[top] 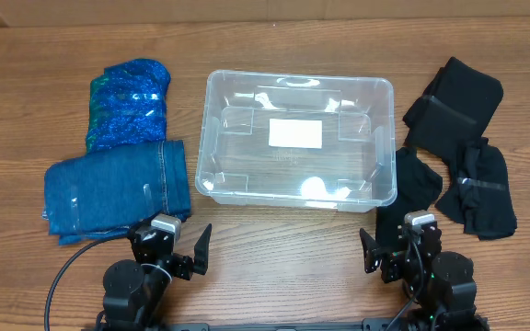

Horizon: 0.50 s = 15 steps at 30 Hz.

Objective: Pack container

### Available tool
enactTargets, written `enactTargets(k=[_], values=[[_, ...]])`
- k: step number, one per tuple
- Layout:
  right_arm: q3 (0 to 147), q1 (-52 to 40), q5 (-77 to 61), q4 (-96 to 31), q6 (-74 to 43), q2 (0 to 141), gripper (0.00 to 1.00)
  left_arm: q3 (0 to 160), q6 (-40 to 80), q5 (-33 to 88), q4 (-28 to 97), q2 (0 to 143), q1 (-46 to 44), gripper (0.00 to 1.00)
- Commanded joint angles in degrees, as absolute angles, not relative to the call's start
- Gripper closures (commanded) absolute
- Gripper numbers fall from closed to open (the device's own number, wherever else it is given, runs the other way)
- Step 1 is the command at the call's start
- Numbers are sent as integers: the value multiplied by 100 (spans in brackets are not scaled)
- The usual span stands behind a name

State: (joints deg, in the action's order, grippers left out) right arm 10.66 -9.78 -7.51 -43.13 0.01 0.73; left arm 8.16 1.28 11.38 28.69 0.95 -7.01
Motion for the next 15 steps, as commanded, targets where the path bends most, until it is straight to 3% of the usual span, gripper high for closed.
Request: enactTargets(k=[1,9,15], values=[[965,-963,-803,-4316,-23,16,0,799,-23,1081,2849,25,-668,0],[965,-963,-803,-4316,-23,16,0,799,-237,928,2609,25,-668,0],[965,-963,-803,-4313,-23,16,0,1675,1208,283,2912,746,-668,0]])
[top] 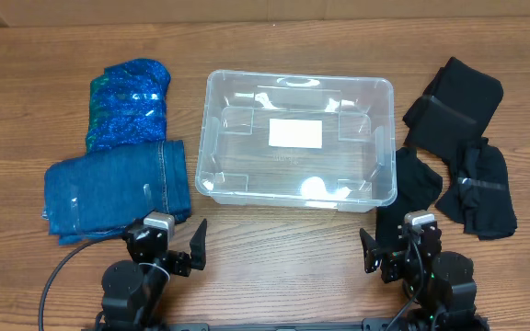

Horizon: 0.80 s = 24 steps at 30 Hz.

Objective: Pack container
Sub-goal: 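Reach the left gripper to the folded blue jeans and grasp them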

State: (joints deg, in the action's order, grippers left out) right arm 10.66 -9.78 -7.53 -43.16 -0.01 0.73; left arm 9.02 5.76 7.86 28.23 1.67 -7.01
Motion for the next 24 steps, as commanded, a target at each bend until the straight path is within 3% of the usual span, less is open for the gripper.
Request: enactTargets(k=[1,5,9,11,12,13,17,20,24], values=[[965,-963,-803,-4313,-23,16,0,2158,1247,154,3037,1286,-668,0],[965,-963,-803,-4313,-23,16,0,4683,1118,414,3636,4056,-676,0],[965,-963,-803,-4313,-23,16,0,6069,1179,231,4508,5522,-617,0],[965,-963,-803,-4313,-23,16,0,6958,1964,-447,5505,6254,36,0],[965,-963,-803,-4313,-23,16,0,7336,1981,-318,5913,6543,659,0],[965,-963,-803,-4313,-23,16,0,7699,1922,99,6300,6925,1892,0],[965,-963,-803,-4313,-23,16,0,7732,1334,1039,6407,7863,4353,0],[965,-963,-803,-4316,-23,16,0,7732,718,1540,6158,8947,4993,0],[965,-963,-803,-4313,-23,16,0,7738,-484,2469,5824,10499,4989,0]])
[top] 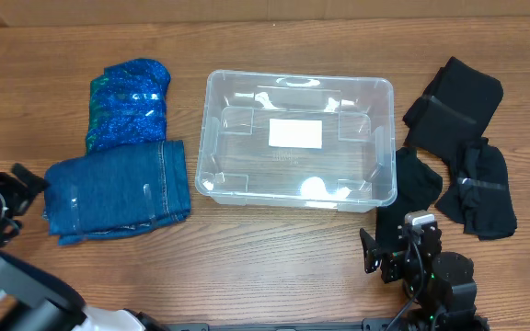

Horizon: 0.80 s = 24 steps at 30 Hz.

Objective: Pack container
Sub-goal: 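Reach the left gripper to the folded blue jeans and grasp them, then lift the jeans with the left gripper and lower them into the bin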

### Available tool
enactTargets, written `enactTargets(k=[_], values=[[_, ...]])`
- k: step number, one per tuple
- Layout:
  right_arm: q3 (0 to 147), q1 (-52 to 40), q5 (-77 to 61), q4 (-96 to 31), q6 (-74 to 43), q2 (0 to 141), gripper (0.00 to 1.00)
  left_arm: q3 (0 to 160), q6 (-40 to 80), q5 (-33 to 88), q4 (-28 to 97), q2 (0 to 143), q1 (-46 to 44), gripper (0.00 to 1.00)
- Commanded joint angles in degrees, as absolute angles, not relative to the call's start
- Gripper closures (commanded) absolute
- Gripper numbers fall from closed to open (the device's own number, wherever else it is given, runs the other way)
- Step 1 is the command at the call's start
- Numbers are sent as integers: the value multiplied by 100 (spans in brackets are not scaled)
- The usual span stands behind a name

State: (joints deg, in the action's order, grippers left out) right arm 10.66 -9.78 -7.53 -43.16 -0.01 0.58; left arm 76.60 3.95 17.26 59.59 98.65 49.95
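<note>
A clear plastic container (212, 138) stands empty in the middle of the table, with a white label on its floor. Left of it lie folded blue jeans (118, 188) and, behind them, a shiny blue-green garment (129, 101). Several black garments lie on the right: one at the back (454, 101), one nearer (481, 193), and one beside the container's corner (414, 179). My left gripper (12, 200) is at the far left, beside the left edge of the jeans, its jaws open and empty. My right gripper (385, 250) sits open and low at the front right.
The wooden table (274, 267) runs to a cardboard-coloured wall at the back. My left arm (26, 285) crosses the front left corner. The right arm's base (444, 285) stands at the front edge.
My left gripper was at the front near the lower right corner of the jeans and is now at the far left, beside their left edge. The right arm has not moved.
Both grippers sat low at the front edge, empty. The left one then shifted slightly left and turned toward the jeans, and now it is out at the far left side of them. All the clothes and the container lie where they were.
</note>
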Motion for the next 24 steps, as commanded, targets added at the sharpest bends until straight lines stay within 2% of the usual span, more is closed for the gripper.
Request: enactTargets(k=[1,2,5,7,8,10,12,14,17,19,22,24], values=[[965,-963,-803,-4313,-23,16,0,7738,-727,2836,5736,10678,4982,0],[965,-963,-803,-4313,-23,16,0,7738,-1140,3273,5682,10888,4943,0],[965,-963,-803,-4313,-23,16,0,7736,-1448,3304,5509,11257,4720,0],[965,-963,-803,-4316,-23,16,0,7736,-1544,3107,5406,11646,4386,10],[965,-963,-803,-4316,-23,16,0,7736,-1544,3030,5406,11804,4235,25],[965,-963,-803,-4313,-23,16,0,7736,-1378,2762,5494,11948,3990,83],[965,-963,-803,-4313,-23,16,0,7950,-950,2794,5837,11841,3968,96],[965,-963,-803,-4313,-23,16,0,8527,-856,3194,6552,11592,3983,96],[965,-963,-803,-4313,-23,16,0,9824,-880,4672,8020,10822,3972,96],[965,-963,-803,-4313,-23,16,0,10659,-648,5343,8484,10075,3972,96],[965,-963,-803,-4313,-23,16,0,11246,548,5413,8128,9017,3710,96],[965,-963,-803,-4313,-23,16,0,11253,1466,5531,7443,8486,3002,96]])
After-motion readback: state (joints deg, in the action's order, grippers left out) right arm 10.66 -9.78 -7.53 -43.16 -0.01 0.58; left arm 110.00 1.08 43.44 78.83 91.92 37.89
